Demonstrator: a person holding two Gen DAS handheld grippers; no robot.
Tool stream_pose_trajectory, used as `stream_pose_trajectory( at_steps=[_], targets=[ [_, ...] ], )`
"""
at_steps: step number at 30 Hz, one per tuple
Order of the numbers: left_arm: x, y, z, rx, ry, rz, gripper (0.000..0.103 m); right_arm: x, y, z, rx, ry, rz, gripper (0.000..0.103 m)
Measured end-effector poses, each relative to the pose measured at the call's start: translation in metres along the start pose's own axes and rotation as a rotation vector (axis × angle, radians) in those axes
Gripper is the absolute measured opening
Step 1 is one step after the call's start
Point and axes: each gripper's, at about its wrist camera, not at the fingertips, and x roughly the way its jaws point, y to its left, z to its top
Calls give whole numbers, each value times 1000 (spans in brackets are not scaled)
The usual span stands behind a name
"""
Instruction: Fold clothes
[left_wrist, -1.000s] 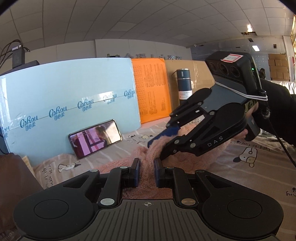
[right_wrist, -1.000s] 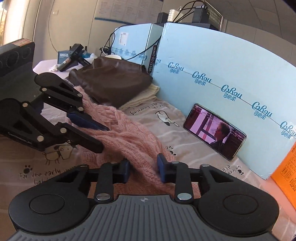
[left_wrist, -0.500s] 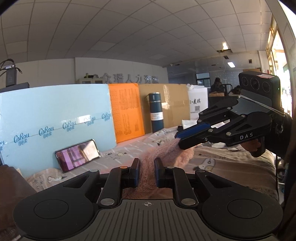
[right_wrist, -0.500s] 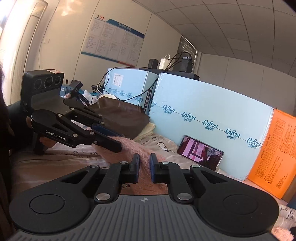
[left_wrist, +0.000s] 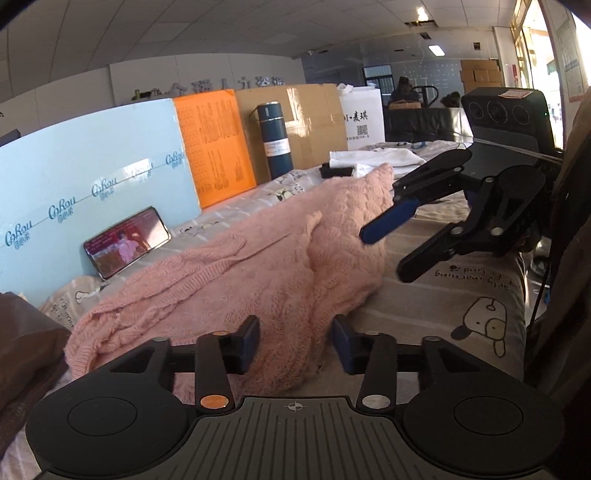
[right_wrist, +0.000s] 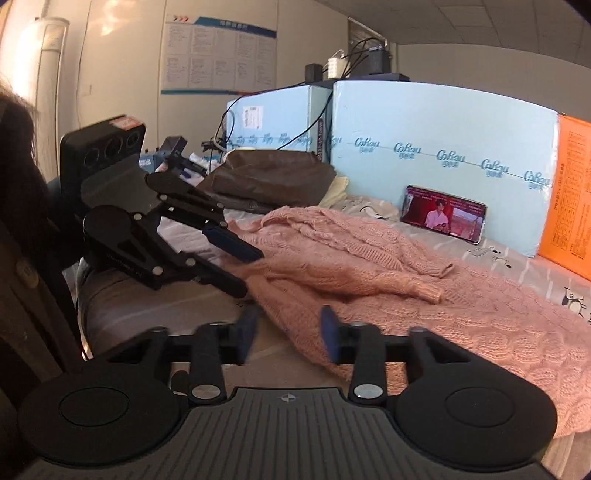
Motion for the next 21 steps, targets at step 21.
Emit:
stream_pose_trajectory(
  at_steps=[21],
  targets=[
    [66, -71, 23, 622, -21, 127, 87, -93, -188, -62, 1102, -270, -753, 50]
  ],
)
